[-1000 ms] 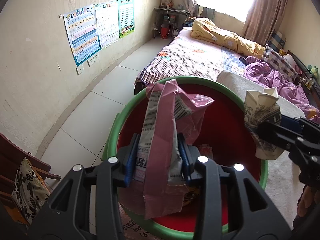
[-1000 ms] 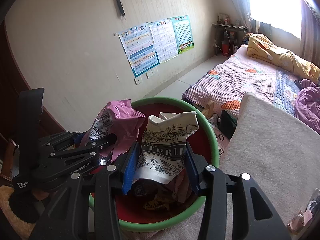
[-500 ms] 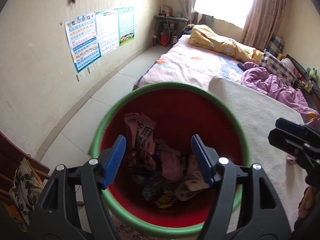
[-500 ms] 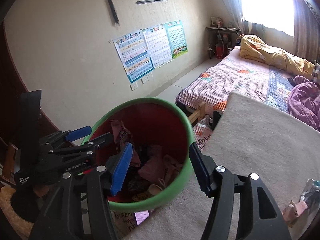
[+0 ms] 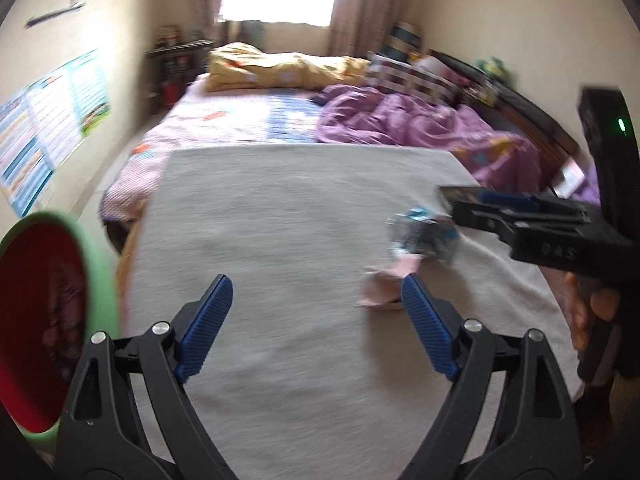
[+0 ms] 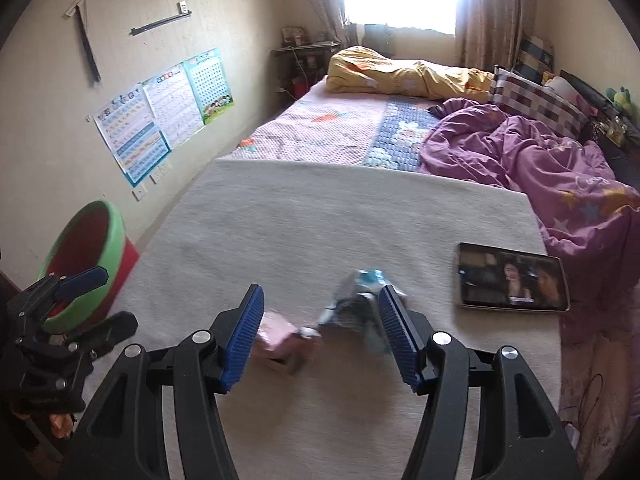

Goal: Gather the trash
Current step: 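Move both tools back to the last wrappers on the table, then grasp the small pink wrapper with the left gripper while the right grasps the blue-white wrapper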

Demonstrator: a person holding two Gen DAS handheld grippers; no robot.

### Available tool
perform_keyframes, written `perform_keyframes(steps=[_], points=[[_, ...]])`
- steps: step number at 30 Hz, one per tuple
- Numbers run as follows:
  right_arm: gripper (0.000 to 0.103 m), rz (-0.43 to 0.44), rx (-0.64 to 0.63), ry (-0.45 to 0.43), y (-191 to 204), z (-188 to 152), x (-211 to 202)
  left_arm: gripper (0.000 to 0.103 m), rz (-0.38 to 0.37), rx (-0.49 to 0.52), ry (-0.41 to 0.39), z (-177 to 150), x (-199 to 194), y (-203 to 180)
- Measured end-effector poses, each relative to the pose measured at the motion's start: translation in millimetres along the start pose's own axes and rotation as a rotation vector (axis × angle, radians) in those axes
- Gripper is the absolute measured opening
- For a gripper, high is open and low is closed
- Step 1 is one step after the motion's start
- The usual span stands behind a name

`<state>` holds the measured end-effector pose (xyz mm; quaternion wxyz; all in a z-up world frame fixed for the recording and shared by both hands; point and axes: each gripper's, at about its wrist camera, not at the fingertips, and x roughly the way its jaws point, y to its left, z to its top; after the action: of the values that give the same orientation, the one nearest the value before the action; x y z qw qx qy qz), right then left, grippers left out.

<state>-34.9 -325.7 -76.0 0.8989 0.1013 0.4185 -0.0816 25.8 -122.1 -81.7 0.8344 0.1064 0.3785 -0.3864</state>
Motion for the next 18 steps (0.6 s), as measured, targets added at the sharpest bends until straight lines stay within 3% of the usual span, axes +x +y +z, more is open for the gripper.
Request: perform_keyframes(steps=[3,7,10,15,18], points=[[0.059,0.004,-0.007,0.039,-26,-2,10,0.085,0.001,0.084,0.046,1,34,-34],[0.059,0.052,-0.025,0.074,-45,-6,23,0.082,-0.006,0.084,0.125,3,69,-48],[0.059,0.093,-0.045,0.109,-48,-5,35,0.059,-0.002,0.058,0.190,-2,85,-51],[0.059,0.141,-0.079,0.139,-44,-2,52,0.048,0.006,0.023,0.193,-7,83,-52],[0.059,0.156,-0.087,0.164,-40,-2,63,0.048,0.033,-0.012,0.177,-8,71,-46]])
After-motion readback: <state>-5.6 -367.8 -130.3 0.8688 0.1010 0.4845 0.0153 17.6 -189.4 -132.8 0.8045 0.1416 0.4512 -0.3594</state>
